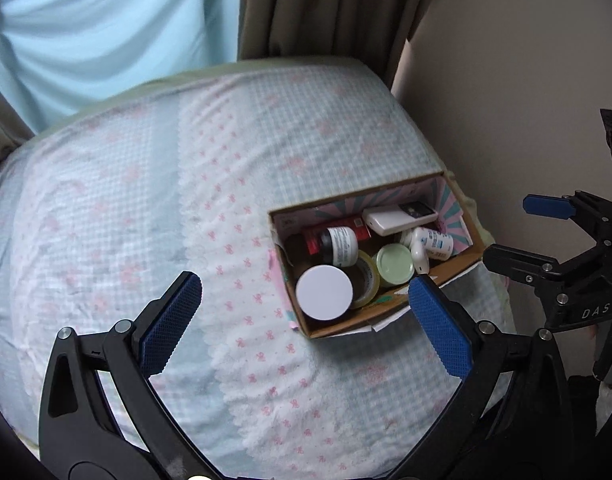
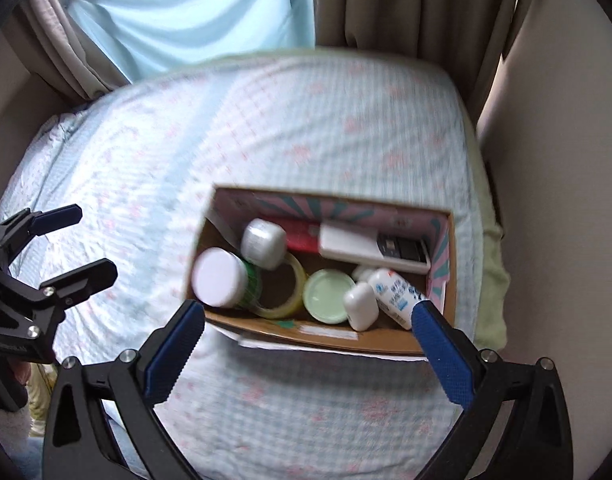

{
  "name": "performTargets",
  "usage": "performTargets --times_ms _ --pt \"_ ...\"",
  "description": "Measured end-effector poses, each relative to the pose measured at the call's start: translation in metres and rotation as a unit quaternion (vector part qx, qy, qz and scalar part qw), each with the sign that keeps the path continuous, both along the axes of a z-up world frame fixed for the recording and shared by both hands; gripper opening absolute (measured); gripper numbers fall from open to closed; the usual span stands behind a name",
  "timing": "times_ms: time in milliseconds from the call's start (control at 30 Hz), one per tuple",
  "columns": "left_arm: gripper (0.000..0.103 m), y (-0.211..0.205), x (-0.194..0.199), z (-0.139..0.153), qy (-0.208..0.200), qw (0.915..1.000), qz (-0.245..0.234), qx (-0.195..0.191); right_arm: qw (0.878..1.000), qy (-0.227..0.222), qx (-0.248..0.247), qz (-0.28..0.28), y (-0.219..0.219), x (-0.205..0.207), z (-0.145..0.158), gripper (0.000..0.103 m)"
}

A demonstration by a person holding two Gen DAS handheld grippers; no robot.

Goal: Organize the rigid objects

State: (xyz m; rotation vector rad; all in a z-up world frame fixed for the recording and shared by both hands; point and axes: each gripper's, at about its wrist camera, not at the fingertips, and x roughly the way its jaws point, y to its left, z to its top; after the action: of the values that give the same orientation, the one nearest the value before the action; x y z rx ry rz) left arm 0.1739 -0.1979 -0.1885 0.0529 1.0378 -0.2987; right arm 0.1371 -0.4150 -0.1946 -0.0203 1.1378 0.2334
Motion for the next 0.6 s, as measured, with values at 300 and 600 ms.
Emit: performTargets --times_ms 300,600 --pt "0.103 0.102 -0.076 0.156 -0.149 0.9859 0.064 -0.039 0.989 -0.135 0.038 -0.052 0.070 -0.067 0.161 0.103" --pt "0.103 0.137 -0.150 0.189 -0.220 0.9712 0.091 -0.010 0.975 -0.212 -0.008 -0.070 0.114 -0.127 0.200 0.103"
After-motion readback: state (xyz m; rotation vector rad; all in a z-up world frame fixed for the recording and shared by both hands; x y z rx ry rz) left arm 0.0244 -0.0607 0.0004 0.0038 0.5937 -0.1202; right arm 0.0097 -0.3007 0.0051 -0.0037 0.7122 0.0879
